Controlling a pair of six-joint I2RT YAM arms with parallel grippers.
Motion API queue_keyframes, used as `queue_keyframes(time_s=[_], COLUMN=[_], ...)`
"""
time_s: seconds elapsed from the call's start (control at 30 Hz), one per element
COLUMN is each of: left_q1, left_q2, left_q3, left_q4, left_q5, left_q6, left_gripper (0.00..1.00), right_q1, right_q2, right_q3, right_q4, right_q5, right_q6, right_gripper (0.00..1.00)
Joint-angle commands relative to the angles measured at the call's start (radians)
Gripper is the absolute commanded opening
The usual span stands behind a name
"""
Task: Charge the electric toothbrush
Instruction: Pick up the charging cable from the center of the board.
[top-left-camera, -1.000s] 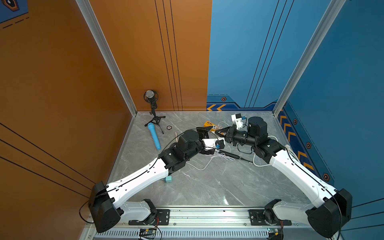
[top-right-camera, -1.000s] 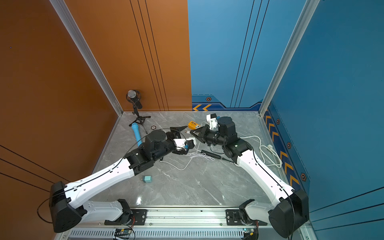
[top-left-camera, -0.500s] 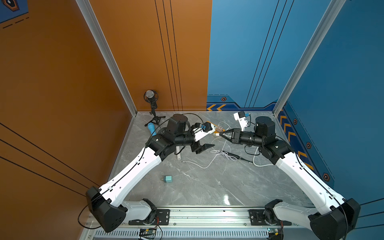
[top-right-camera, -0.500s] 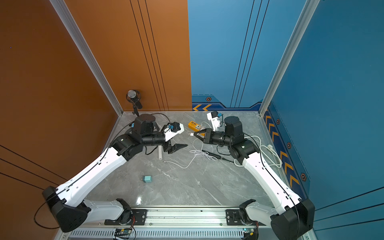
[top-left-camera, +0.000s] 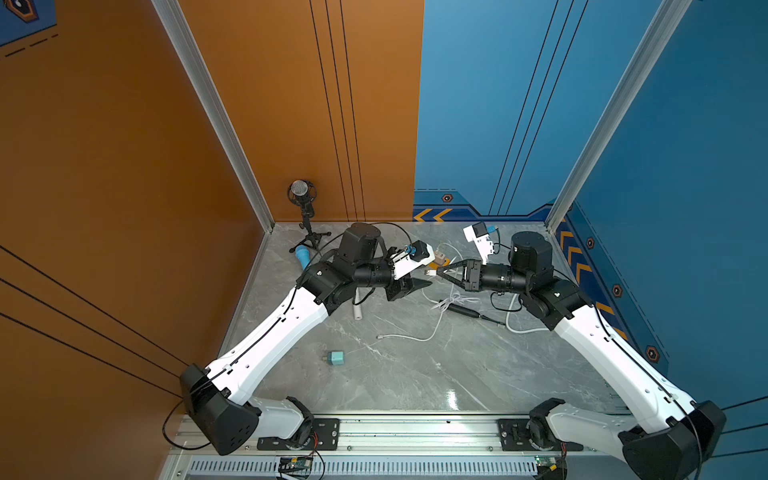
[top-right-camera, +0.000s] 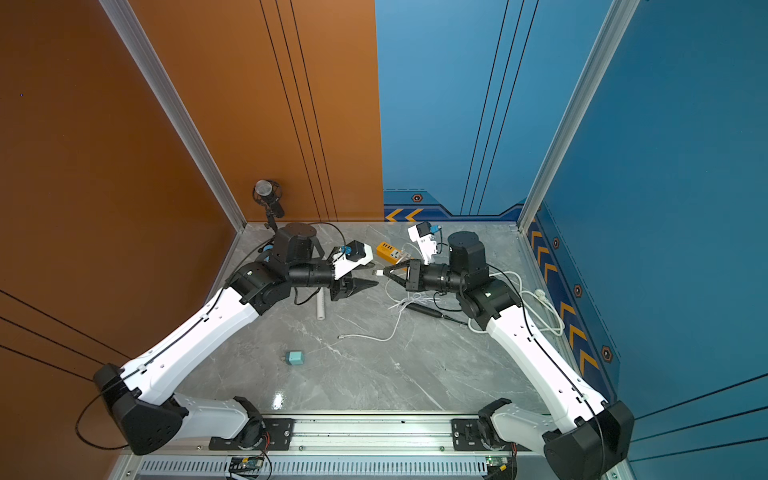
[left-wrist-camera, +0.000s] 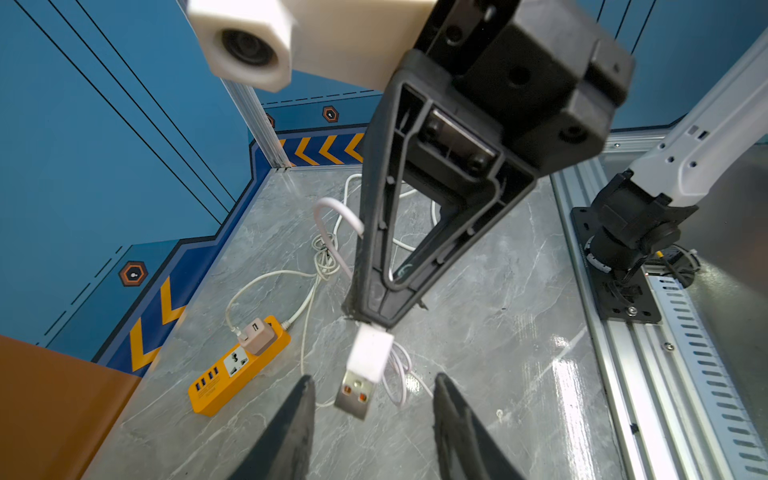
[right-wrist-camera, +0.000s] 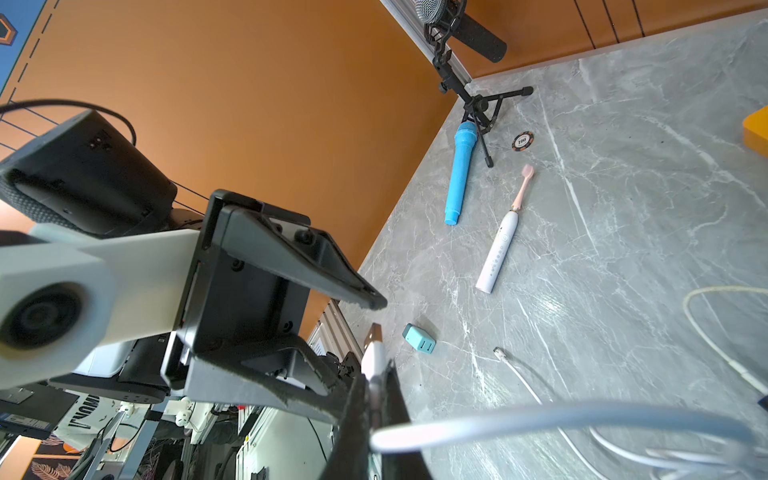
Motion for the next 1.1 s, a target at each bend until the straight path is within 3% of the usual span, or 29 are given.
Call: queue_keyframes(time_s=[0.0,0.2,0.47,0.63,1.07], left_q1=[-0.013,-0.018,-0.018,-0.025,-0.048], left_q2=[0.017,0.030,0.025,0.017,0.009], left_q3=[0.025,0.032,0.017,0.007,0.010], left_q4=[-0.019,-0.019,-0.019,-0.019,-0.019], left_q5=[0.039,0.022,-0.008,-0.037,-0.063], left_q6=[0.024,0.028,0.040,0.058,0.094], left_gripper=[0.38,0.36,0.17,0.03,0.00], right_q1=[0.008,0.017,0.020,0.024,0.050], right_q2=[-0.010,-0.012,-0.016,-0.005,0.039], right_q3=[0.037,0.040,0.043,0.047,0.053], right_q4=[-0.020,-0.029,-0.040,-0.042,-0.021], right_q5=[-0.025,-0.027,-0.018,-0.016,0.020], right_q6=[-0.032,-0.036,-0.045,-0.007,0.059], right_gripper=[0.00,0.00,0.01,0.18,0.20])
